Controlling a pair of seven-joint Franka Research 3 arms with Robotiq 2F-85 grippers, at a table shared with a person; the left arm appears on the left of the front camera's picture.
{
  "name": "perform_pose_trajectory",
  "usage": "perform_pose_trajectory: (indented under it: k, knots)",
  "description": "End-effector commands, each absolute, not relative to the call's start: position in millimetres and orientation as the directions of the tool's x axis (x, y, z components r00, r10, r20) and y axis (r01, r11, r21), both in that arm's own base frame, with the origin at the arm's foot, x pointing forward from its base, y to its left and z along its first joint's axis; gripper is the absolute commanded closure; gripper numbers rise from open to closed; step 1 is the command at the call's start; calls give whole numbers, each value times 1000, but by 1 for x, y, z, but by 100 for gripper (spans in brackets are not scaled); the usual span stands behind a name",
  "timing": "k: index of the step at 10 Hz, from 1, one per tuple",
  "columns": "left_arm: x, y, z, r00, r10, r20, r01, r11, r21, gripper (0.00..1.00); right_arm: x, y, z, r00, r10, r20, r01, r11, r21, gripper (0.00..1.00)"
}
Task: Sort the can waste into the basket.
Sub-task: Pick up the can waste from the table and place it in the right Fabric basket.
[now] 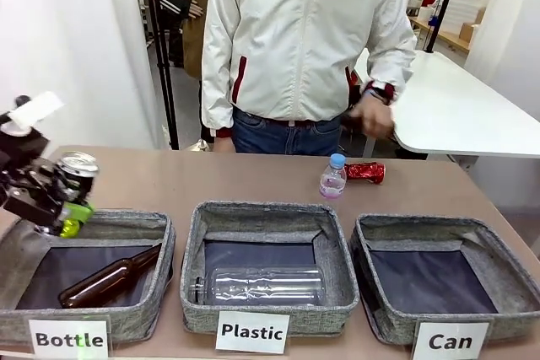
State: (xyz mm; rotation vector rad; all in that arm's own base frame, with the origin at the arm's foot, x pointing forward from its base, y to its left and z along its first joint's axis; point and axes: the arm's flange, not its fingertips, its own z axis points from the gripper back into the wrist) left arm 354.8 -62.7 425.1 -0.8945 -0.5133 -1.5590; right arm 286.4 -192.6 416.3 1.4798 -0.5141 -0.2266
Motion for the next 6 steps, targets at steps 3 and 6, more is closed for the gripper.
perform_pose_trajectory:
  k: [3, 6]
  knots:
    - [286, -255, 485, -314, -711, 629, 899, -435, -44, 91, 288, -194, 418, 868, -449, 213, -191, 93, 977, 0]
    - [269, -406, 520, -490, -686, 538, 860, -483, 166, 91, 288, -194, 418, 868, -449, 213, -191, 93, 977, 0]
